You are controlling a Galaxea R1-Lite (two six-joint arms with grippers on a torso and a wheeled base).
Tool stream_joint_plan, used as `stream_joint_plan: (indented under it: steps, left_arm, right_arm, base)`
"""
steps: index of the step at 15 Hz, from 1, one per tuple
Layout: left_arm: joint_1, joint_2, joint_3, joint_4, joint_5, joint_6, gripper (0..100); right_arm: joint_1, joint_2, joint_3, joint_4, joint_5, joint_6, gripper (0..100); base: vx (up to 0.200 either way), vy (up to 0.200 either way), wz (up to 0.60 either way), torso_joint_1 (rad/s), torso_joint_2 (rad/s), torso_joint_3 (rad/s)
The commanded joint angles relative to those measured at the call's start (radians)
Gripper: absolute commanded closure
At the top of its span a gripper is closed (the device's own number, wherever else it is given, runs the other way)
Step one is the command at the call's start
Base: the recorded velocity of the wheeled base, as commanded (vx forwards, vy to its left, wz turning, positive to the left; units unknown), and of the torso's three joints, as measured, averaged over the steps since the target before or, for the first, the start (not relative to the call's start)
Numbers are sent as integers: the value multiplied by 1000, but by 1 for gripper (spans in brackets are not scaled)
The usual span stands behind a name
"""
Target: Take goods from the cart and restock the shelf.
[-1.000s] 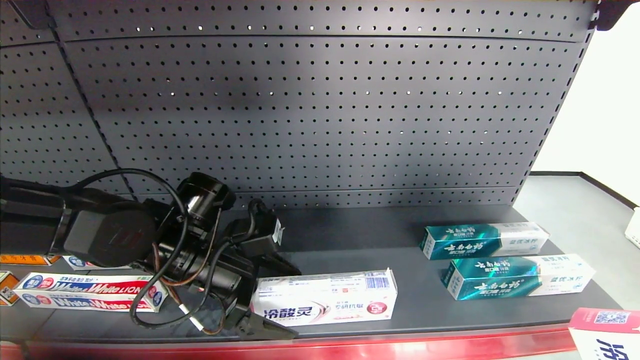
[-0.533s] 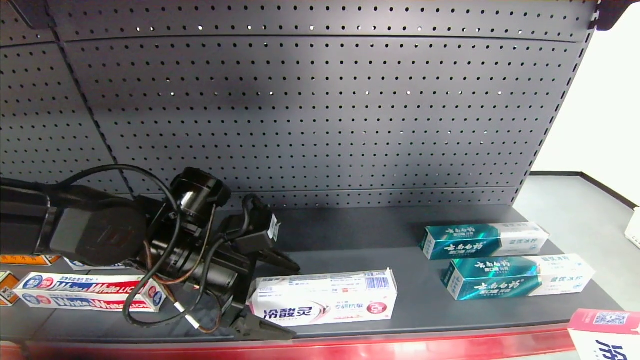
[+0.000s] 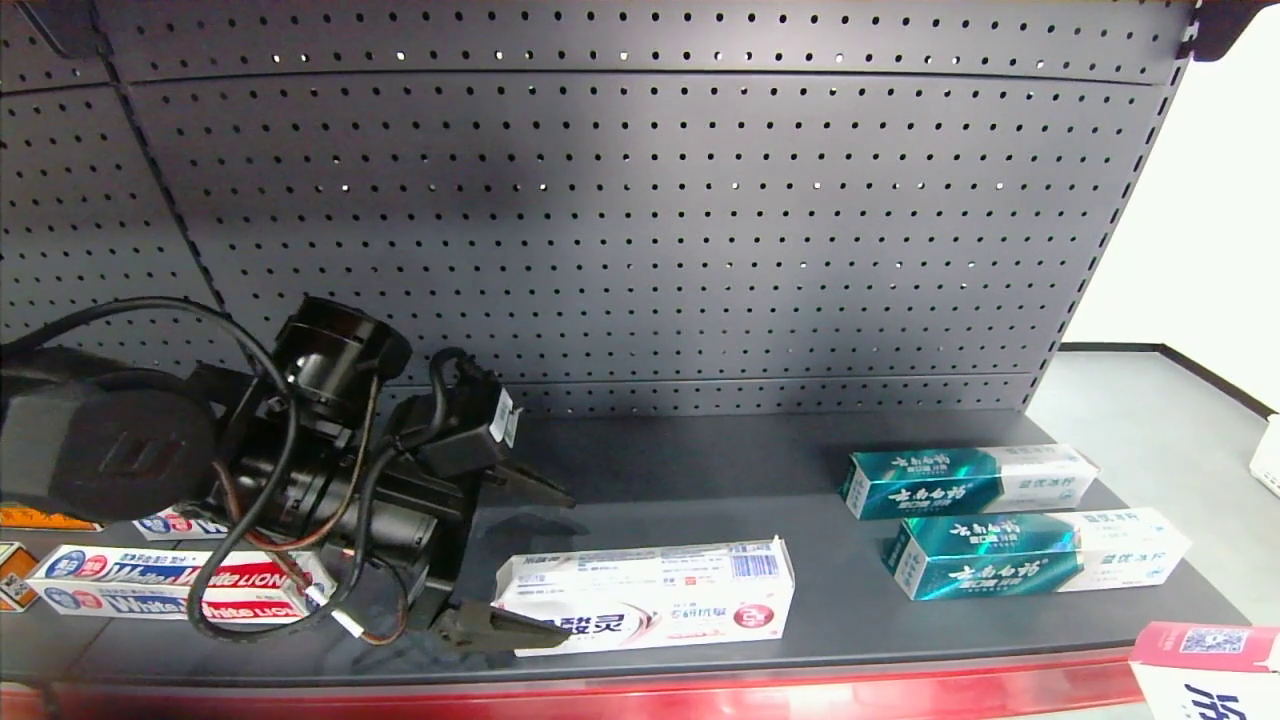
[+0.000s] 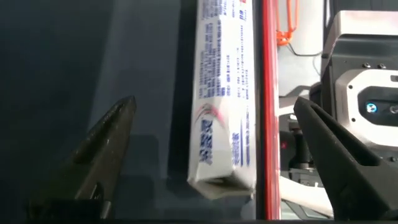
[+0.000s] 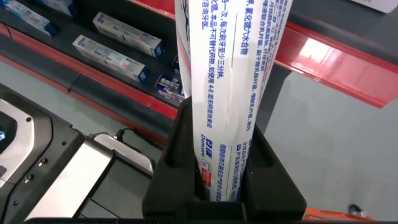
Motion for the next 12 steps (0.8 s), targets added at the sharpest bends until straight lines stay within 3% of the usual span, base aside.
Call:
stream_joint_plan:
  steps: [1,2,3,9,10,11,12]
  left_arm:
    - [22,-52,8,2,-4,0,0]
    - [36,-86,23,2,-52,-4,0]
    - [42,-101,32,0,-63,-6,0]
    - [58,-240,157,-3,-61,-9,0]
    - [73,-298,232,-29,-60,-16,0]
    - [73,-315,258,-49,-58,-33,0]
    - [73,-376,344,-149,-53,-121,0]
  right_arm:
    - [2,15,-3,-2,1,0,100]
    - [2,40,-11,-5,-1,0,100]
    - [0,53,-15,-16,-1,0,100]
    - [11,191,-141,-63,-6,-3,100]
    - [31,256,-216,-62,-9,-3,100]
    - [34,277,-238,-62,-10,-6,100]
    - [51,342,-296,-63,-12,-11,100]
  base:
    - [0,0,0,0,0,0]
    - [0,0,0,0,0,0]
    - [0,0,0,0,0,0]
    - [0,0,0,0,0,0]
    - [0,0,0,0,0,0]
    - [0,0,0,0,0,0]
    - [0,0,0,0,0,0]
